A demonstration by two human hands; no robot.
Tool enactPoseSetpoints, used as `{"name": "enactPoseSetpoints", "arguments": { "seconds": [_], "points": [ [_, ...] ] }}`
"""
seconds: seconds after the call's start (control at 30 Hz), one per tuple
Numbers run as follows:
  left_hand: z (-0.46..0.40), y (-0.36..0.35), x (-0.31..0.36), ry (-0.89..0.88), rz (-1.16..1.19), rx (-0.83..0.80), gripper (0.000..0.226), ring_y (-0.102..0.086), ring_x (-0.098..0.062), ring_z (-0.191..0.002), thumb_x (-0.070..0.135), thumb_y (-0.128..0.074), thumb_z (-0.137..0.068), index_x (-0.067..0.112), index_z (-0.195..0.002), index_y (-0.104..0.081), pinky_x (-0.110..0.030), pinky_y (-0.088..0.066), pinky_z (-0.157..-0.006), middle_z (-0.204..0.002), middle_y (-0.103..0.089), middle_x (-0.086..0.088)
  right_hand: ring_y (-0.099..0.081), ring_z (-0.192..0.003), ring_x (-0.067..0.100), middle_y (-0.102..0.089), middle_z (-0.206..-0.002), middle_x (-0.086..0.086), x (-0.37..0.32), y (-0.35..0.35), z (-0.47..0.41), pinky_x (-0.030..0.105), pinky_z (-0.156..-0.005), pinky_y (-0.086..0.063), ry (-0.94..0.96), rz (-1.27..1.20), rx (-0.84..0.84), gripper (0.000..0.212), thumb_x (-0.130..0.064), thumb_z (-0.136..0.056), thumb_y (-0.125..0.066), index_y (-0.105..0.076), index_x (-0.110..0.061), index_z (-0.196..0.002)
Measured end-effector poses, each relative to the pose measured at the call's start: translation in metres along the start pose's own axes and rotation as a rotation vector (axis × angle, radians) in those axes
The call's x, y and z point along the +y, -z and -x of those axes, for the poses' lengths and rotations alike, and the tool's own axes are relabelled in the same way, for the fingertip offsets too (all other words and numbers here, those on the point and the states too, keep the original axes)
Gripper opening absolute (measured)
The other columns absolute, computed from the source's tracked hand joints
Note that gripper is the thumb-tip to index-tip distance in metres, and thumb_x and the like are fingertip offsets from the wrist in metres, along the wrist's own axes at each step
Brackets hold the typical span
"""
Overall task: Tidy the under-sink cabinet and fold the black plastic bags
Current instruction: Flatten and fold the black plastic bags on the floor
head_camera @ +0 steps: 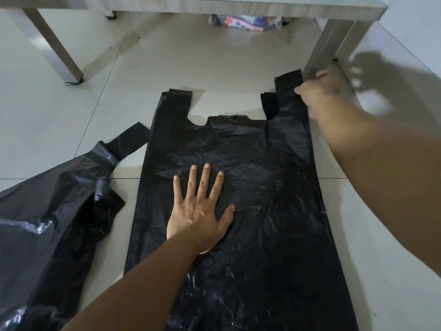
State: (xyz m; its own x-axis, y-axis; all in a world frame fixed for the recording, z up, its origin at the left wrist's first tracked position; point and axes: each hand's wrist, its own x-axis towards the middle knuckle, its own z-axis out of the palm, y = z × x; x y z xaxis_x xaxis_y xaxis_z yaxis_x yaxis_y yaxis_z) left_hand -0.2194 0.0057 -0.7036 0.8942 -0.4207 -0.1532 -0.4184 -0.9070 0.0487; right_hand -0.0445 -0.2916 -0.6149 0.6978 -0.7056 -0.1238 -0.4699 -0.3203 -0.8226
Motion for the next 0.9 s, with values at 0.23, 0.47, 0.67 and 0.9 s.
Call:
{"name": "enactPoseSetpoints", "arguments": {
  "seconds": [0.23,0.47,0.67,0.9],
  "points": [
    [0.000,0.001,0.000,0.000,0.017,0.015,0.078,0.028,-0.029,-0.144,0.067,0.005,-0.086,0.026,-0.151,0.022,-0.058,0.010,-0.116,-0.158,0.028,-0.004,-0.042,-0.134,0.031,-0.046,-0.146,0.011,0.059,-0.005,0.079,0.043,-0.110,-0.031,0.482,0.563,-0.091,0.046,-0.032,-0.101,-0.044,-0.044,-0.011,-0.142],
    [0.000,-0.001,0.000,0.077,0.044,0.023,0.085,0.028,-0.030,-0.144,0.070,0.002,-0.085,0.021,-0.152,0.017,-0.055,0.009,-0.117,-0.159,0.025,-0.004,0.010,-0.151,0.021,0.009,-0.165,-0.004,0.105,-0.019,0.083,0.056,-0.119,0.004,0.446,0.927,-0.342,0.079,-0.071,-0.093,-0.008,0.003,-0.027,-0.157],
    [-0.002,0.014,0.001,0.123,0.074,0.002,0.087,0.009,-0.030,-0.148,0.068,-0.001,-0.081,0.023,-0.155,-0.006,-0.052,0.004,-0.119,-0.163,0.004,-0.003,0.008,-0.151,0.023,0.007,-0.165,-0.003,0.105,-0.019,0.086,0.059,-0.118,0.002,0.475,0.940,-0.315,0.080,-0.073,-0.091,-0.004,0.004,-0.028,-0.157],
    [-0.080,0.046,-0.027,0.017,-0.006,0.079,0.071,-0.004,-0.028,-0.149,0.061,-0.015,-0.095,0.018,-0.152,-0.020,-0.052,-0.001,-0.119,-0.160,-0.014,-0.009,0.005,-0.151,0.025,0.006,-0.165,-0.002,0.106,-0.023,0.081,0.059,-0.119,0.000,0.484,0.980,-0.269,0.084,-0.075,-0.088,-0.003,0.002,-0.027,-0.157]
  ]
}}
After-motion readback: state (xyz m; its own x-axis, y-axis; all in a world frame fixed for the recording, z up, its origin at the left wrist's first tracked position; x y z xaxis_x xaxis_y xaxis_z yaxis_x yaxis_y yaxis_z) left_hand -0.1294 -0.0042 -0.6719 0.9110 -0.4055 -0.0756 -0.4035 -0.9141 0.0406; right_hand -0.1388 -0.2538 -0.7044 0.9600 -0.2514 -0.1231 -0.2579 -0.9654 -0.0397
